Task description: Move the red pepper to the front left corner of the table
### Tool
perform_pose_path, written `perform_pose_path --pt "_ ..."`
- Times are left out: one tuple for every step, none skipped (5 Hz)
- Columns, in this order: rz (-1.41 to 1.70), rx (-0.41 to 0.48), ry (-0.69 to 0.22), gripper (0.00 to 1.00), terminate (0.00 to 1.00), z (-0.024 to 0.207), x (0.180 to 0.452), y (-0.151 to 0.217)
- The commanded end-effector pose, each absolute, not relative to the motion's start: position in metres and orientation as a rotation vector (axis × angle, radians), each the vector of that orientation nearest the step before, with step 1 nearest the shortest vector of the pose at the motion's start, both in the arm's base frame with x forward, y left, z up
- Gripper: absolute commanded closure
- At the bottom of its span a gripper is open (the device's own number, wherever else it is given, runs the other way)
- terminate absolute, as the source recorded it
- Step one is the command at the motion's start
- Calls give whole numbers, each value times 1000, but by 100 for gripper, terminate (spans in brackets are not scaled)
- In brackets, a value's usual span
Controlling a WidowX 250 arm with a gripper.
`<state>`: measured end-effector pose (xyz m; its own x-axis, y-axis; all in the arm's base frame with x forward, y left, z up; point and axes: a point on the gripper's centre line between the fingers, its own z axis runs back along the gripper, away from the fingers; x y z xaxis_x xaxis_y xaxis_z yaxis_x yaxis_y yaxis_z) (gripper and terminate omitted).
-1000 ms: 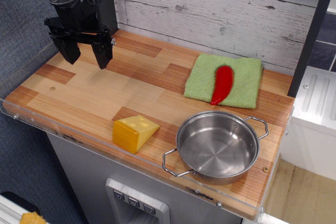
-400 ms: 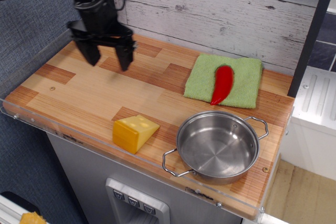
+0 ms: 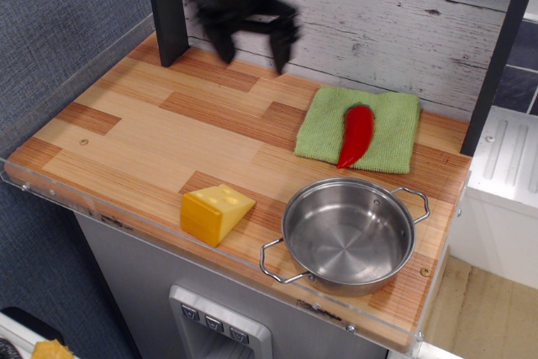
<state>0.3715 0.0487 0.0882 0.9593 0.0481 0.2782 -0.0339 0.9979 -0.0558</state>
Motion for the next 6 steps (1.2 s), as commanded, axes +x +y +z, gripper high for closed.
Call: perform_pose_path --pt "-89 -31 -319 0 0 90 398 -9" --pt "-79 -27 -279 0 0 78 396 -11" --pt "-102 -8 -247 0 0 70 395 -17" --pt "-116 -4 -224 0 0 62 394 -23" --pt "-134 -12 -227 0 0 58 397 -30" --pt "-152 -18 -224 0 0 53 399 -33"
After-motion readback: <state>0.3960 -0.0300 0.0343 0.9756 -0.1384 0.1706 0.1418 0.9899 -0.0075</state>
